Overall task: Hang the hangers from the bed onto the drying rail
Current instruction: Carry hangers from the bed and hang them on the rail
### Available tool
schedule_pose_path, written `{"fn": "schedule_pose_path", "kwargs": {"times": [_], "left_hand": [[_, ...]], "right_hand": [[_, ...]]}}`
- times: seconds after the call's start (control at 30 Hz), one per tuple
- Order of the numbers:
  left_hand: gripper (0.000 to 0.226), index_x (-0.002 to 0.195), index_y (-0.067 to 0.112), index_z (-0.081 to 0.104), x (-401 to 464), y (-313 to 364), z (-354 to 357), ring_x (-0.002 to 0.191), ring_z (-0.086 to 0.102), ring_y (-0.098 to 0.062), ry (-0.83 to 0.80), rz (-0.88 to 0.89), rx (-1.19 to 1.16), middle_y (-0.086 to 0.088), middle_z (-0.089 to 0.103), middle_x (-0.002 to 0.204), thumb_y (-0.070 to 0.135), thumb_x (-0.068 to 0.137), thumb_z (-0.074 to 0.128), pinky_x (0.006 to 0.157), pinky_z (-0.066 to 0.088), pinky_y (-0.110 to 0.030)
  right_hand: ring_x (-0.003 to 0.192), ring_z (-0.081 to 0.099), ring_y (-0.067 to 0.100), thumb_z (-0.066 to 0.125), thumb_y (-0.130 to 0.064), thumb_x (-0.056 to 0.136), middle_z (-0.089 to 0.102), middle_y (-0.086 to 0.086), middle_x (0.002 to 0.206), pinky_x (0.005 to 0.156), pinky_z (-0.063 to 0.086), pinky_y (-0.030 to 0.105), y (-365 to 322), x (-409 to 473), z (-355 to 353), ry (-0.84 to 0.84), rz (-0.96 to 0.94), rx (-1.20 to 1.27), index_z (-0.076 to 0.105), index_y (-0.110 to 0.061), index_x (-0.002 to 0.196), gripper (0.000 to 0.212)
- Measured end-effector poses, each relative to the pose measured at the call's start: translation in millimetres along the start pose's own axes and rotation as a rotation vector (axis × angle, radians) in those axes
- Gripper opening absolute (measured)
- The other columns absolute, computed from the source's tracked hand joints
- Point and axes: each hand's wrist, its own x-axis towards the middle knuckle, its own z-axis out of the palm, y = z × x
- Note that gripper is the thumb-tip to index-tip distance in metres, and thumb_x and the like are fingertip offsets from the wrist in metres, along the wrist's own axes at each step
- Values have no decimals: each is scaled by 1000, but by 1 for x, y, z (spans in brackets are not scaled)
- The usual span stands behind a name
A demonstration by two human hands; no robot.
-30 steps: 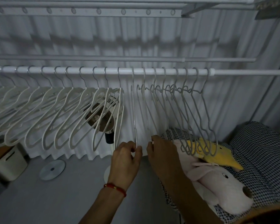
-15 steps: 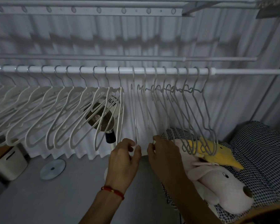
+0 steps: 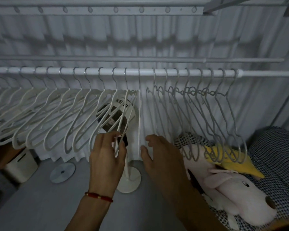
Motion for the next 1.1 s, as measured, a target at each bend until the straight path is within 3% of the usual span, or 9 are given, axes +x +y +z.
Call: {"fn": "schedule_pose_path", "kwargs": {"times": [0.07,0.23,0.33,0.43,0.6,0.73,0.83,1.1], "left_hand": [[29,113,14,62,2,-11,2,71,53,-16,-23,-3,25,-4,55,101,13,86,70,69,38,-22],[33,115,13,62,3,-27,8,69,57,-19,-83,3,-1,-3,56,95,12,83,73,66,41,-23],[25,110,15,62,4,-34,14,68,54,-15,-163,-64,-59,7,54,89,18,86,70,67,36,-21],[16,101,13,64,4,-38,20,67,52,-13,-215,-83,-92,5,55,82,21,87,67,61,29,-17],[27,117,18,64,0,-39,25,68,56,-3,-276,-104,-127,6,62,93,30,93,61,63,37,-14],[24,114,17,66,-2,-35,27,67,57,1,-282,-96,-174,7,63,91,29,93,61,63,40,-3],[21,111,15,66,-3,-35,28,68,57,2,-289,-91,-184,7,63,89,26,94,61,63,39,-2],[17,108,16,68,-3,-29,23,67,55,2,-269,-84,-182,8,60,86,22,94,61,63,37,1]], "right_hand": [[72,67,22,63,-30,93,66,4,91,60,57,36,-6,2,12,-16,12,-25,65,-14,107,21],[58,64,19,72,-25,86,64,4,87,46,54,33,-15,3,30,40,23,-85,62,-15,103,22],[56,65,22,83,-18,77,65,9,86,43,52,31,-15,5,36,120,29,-144,65,-8,99,29],[50,63,23,87,-15,73,64,10,75,41,51,31,-16,9,43,126,40,-167,65,-4,92,31],[48,46,22,75,-20,84,53,6,62,44,24,22,-13,19,52,-29,127,-254,56,-7,82,23],[29,44,13,98,-13,48,46,1,40,46,22,15,-8,13,62,21,-24,-269,51,-11,51,47],[26,43,12,102,-10,33,44,1,37,43,19,16,-6,10,62,-13,-40,-274,48,-11,45,56],[28,44,12,103,-13,29,44,0,39,36,25,14,-9,7,57,-4,-88,-285,48,-12,45,57]]}}
